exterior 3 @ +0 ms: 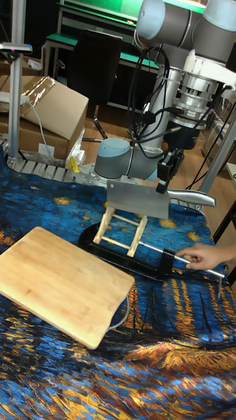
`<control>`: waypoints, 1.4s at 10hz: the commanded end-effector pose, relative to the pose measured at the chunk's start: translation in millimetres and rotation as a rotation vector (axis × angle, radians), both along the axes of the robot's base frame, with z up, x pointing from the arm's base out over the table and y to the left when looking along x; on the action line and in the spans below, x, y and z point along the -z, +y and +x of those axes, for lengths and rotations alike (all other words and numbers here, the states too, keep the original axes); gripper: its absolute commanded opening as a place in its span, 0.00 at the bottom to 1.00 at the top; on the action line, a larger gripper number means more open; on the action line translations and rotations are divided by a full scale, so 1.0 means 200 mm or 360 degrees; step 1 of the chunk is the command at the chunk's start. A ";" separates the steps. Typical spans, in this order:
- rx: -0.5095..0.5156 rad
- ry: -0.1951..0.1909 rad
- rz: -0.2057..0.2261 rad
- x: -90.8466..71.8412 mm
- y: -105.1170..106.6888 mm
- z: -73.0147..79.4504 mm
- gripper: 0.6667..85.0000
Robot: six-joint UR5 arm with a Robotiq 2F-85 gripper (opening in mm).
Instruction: Put the knife on the knife rack
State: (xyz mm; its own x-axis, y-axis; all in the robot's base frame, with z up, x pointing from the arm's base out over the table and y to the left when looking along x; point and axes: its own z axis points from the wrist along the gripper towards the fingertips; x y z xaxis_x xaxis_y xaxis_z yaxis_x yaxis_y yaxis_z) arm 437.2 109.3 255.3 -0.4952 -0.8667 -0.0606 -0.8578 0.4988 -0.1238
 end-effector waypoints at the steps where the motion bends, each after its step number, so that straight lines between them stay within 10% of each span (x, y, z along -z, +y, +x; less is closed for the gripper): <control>1: -0.0017 -0.0015 0.0036 0.02 0.10 -0.13 0.00; 14: -0.0078 -0.0063 0.0008 0.22 -0.06 -0.18 0.00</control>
State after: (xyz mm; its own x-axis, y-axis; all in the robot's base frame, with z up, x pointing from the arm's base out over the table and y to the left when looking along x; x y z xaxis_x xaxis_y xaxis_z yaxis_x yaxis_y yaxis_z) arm 399.6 95.6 218.2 -0.4533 -0.8892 -0.0625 -0.8754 0.4573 -0.1569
